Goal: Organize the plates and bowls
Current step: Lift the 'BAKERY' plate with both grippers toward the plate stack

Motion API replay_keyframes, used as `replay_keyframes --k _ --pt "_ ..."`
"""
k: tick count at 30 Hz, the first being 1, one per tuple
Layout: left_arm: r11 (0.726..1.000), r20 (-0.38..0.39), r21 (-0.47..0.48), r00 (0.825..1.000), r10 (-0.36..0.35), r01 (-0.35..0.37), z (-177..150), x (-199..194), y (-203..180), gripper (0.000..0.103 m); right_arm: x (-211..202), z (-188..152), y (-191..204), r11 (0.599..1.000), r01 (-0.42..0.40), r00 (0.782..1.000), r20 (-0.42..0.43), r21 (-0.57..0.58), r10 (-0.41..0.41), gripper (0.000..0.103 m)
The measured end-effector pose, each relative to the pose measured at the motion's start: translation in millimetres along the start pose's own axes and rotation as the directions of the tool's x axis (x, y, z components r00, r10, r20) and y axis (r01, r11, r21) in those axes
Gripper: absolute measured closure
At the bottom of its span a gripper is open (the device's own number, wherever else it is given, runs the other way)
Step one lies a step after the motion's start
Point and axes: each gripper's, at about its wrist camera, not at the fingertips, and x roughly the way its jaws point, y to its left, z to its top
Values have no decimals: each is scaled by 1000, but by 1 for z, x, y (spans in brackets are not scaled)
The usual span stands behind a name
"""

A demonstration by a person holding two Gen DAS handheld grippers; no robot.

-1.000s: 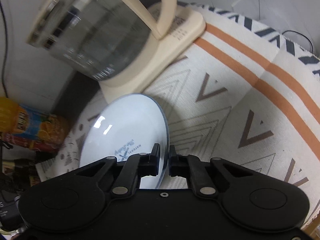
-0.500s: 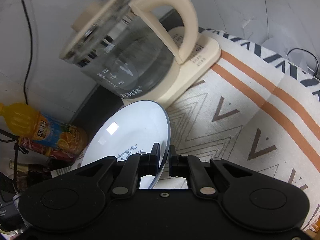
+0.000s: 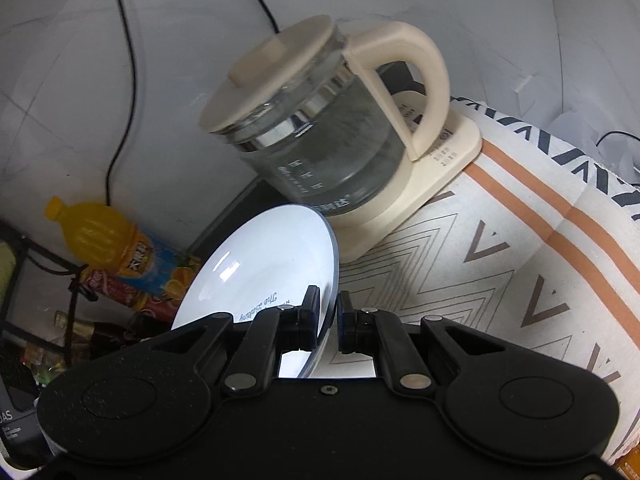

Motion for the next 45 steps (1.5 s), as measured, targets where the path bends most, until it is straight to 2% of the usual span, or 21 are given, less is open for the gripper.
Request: replay_keyframes --k 10,23,45 --pt "999 59 -38 998 32 -30 -17 -44 16 86 -14 -22 27 997 -51 999 -15 -58 50 94" --pt "992 97 -100 992 80 -70 -50 -96 49 86 -23 -63 54 989 -111 992 -63 -101 105 94" --pt "963 122 -222 975 186 -156 -114 -162 113 86 -23 -145 96 964 -166 973 -190 -205 128 94"
